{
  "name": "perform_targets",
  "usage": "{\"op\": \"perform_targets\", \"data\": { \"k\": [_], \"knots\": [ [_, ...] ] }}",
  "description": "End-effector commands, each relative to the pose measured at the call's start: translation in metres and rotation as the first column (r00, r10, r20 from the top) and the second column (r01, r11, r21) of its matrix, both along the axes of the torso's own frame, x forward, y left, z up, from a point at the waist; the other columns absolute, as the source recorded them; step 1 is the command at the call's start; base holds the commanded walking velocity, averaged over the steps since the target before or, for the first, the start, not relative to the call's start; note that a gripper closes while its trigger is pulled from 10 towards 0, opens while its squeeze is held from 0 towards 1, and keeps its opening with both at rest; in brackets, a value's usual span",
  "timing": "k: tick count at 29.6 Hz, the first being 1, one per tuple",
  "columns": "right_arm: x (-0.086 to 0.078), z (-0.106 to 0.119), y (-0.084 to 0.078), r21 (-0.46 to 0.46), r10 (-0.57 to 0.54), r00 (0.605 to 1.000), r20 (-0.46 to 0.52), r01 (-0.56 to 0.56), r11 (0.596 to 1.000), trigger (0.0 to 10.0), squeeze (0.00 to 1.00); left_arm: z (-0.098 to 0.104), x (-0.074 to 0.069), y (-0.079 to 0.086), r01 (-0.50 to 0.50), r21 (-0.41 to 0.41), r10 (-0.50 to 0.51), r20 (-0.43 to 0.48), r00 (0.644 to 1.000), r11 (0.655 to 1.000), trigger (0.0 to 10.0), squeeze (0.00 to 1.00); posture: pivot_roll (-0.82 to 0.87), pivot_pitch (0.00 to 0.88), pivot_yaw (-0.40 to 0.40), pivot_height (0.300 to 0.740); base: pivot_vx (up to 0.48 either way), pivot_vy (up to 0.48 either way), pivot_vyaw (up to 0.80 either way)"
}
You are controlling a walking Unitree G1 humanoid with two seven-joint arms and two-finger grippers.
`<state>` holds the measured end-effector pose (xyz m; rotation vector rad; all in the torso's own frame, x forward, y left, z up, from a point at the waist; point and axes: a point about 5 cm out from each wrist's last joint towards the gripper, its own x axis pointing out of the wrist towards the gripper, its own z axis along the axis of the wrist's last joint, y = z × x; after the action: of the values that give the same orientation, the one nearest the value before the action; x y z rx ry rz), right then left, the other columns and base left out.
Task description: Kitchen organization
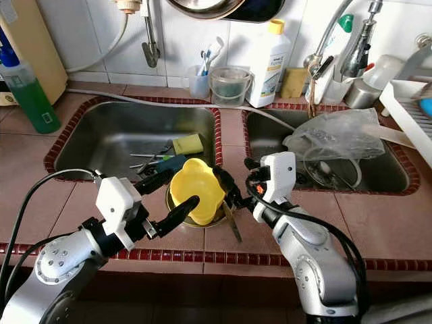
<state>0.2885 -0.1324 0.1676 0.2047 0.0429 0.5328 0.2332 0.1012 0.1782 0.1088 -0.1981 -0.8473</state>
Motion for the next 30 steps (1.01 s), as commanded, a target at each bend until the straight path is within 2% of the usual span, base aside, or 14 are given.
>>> {"op": "perform_targets", "data": {
  "k": [1, 6, 13, 14, 16, 17, 30],
  "knots": [
    [0.002, -0.001, -0.003, 0.017, -0.019, 1.0, -0.019, 0.019, 1.0, 10.0, 0.0, 0.002, -0.001, -0.003, 0.016, 0.01, -0.016, 0.011, 1.0, 1.0, 10.0, 0.0, -0.02, 0.102, -0.016, 0.74, 0.0, 0.0, 0.0],
    [0.007, -0.009, 0.001, 0.019, -0.021, 0.996, -0.086, 0.023, 1.0, 10.0, 0.0, 0.002, -0.001, -0.004, 0.012, 0.008, -0.012, 0.011, 1.0, 1.0, 10.0, 0.0, -0.01, 0.106, -0.019, 0.74, 0.0, 0.0, 0.0],
    [0.018, -0.015, -0.001, 0.004, -0.031, 0.994, -0.106, 0.031, 0.999, 10.0, 0.0, 0.003, -0.002, -0.004, 0.005, 0.001, -0.005, 0.008, 1.0, 1.0, 10.0, 0.0, -0.01, 0.115, -0.019, 0.74, 0.0, 0.0, 0.0],
    [0.019, -0.015, -0.001, 0.003, -0.031, 0.994, -0.103, 0.031, 1.0, 5.2, 0.0, 0.003, -0.001, -0.004, 0.003, 0.0, -0.003, 0.009, 1.0, 1.0, 10.0, 0.0, -0.01, 0.116, -0.019, 0.74, 0.0, 0.0, 0.0],
    [0.02, -0.015, -0.001, 0.002, -0.031, 0.994, -0.101, 0.031, 1.0, 5.2, 0.0, 0.003, -0.001, -0.004, 0.002, 0.0, -0.002, 0.008, 1.0, 1.0, 10.0, 0.0, -0.01, 0.116, -0.019, 0.74, 0.0, 0.0, 0.0],
    [0.023, -0.016, -0.001, -0.01, -0.024, 0.994, -0.106, 0.023, 1.0, 0.0, 0.0, 0.003, -0.001, -0.005, 0.001, -0.002, -0.001, 0.01, 1.0, 1.0, 10.0, 0.0, -0.01, 0.117, -0.021, 0.74, 0.0, 0.0, 0.0],
    [0.029, -0.011, 0.005, -0.016, 0.041, 0.995, -0.094, -0.043, 0.999, 0.0, 0.0, 0.004, -0.001, -0.007, -0.006, -0.011, 0.006, 0.012, 1.0, 1.0, 10.0, 0.0, -0.01, 0.124, -0.03, 0.74, 0.0, 0.0, 0.0]
  ]
}}
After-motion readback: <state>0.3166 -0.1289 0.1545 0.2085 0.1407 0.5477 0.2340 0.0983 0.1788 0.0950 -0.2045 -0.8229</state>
